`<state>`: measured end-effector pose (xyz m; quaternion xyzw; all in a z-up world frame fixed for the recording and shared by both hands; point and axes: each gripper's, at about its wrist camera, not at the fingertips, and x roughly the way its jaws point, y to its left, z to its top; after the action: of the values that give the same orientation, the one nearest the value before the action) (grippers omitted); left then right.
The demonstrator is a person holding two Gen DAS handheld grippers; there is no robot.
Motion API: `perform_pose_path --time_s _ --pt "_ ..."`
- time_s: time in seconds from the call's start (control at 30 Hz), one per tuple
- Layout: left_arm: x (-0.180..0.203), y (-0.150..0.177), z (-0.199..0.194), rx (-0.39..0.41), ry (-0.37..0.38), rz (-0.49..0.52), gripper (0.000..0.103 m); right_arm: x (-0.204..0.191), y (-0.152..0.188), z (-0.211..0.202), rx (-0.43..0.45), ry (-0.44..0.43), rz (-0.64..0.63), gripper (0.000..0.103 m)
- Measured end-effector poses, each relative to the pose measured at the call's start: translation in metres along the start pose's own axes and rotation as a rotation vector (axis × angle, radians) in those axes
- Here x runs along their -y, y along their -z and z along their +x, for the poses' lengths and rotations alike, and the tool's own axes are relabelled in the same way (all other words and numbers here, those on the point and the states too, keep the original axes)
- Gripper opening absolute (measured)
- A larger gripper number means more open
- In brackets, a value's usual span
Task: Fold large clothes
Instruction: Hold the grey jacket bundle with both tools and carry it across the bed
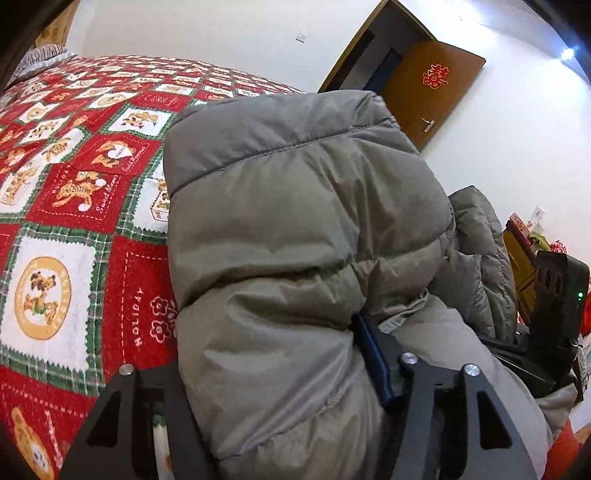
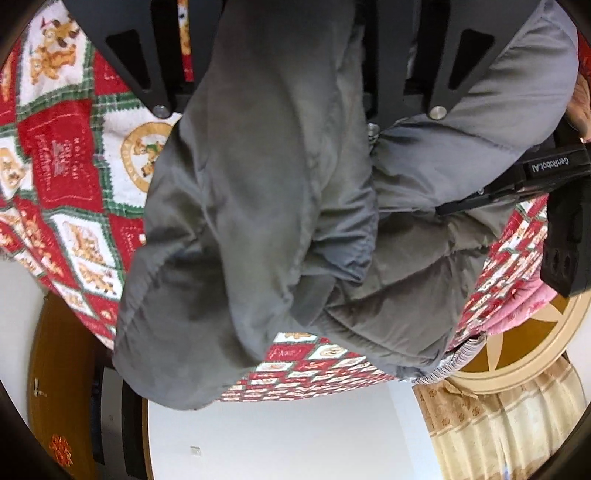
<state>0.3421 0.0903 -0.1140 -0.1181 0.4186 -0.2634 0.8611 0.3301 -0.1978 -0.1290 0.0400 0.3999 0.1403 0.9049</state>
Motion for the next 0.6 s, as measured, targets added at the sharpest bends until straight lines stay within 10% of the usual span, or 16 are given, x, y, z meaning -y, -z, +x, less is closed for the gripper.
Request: perform_pose_path --time_s 0.6 --pt "0.084 0.027 -0.069 0.073 0.067 0.073 0.049 -0.014 0.025 -0.112 0.144 0.141 0.052 0.026"
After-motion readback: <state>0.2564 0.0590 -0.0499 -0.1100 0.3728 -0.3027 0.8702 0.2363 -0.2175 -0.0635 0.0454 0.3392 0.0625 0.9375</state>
